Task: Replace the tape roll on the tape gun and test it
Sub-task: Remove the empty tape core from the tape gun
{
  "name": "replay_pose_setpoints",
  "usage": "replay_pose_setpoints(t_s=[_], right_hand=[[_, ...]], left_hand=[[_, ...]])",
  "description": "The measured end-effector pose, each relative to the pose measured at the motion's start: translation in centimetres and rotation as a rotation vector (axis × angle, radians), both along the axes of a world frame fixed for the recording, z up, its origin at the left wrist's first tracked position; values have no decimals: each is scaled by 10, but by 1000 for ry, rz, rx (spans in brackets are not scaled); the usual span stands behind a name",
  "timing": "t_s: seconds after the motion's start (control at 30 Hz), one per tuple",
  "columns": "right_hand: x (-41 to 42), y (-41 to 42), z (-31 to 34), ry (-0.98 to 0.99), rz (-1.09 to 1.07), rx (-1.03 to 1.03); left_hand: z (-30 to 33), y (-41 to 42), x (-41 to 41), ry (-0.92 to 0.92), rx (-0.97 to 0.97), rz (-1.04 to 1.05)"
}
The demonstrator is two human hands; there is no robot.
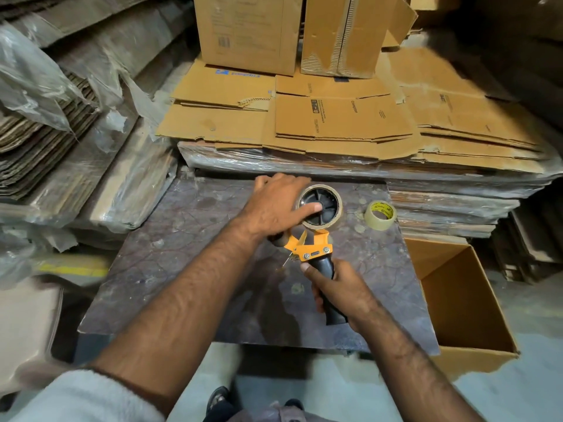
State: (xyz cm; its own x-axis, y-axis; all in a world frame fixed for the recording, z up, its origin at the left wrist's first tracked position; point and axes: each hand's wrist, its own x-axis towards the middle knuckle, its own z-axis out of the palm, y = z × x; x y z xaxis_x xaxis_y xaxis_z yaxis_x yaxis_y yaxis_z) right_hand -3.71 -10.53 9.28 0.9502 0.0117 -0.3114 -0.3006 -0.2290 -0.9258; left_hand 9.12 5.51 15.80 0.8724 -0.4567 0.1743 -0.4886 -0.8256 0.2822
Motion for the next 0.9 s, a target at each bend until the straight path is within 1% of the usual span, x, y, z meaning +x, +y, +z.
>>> replay_pose_setpoints(t_s=[0.07, 0.13, 0.27, 0.43, 0.6, 0.73, 0.77, 0.83, 0.9], right_hand=[[-3, -2, 2, 2, 13, -6], [-5, -5, 3, 3, 21, -15], [-8, -7, 2, 0, 31, -30], [-6, -5, -2, 10, 43, -26], [-2, 15, -7, 41, 80, -28], [3, 31, -5, 42, 75, 20], [5, 33, -3, 43, 67, 40], [10, 38, 0, 52, 41, 92], [14, 43, 3, 70, -3, 146]], left_hand=[[2, -2, 7, 64, 19, 32], [4, -3, 11, 118, 16, 20], [12, -9, 6, 132, -6, -39], [19, -4, 13, 192, -51, -90], [23, -2, 15, 142, -55, -201], [15, 9, 10, 128, -137, -247], [11, 13, 10, 119, -124, -240], [1, 23, 8, 94, -35, -198], [-6, 30, 7, 29, 26, -148]])
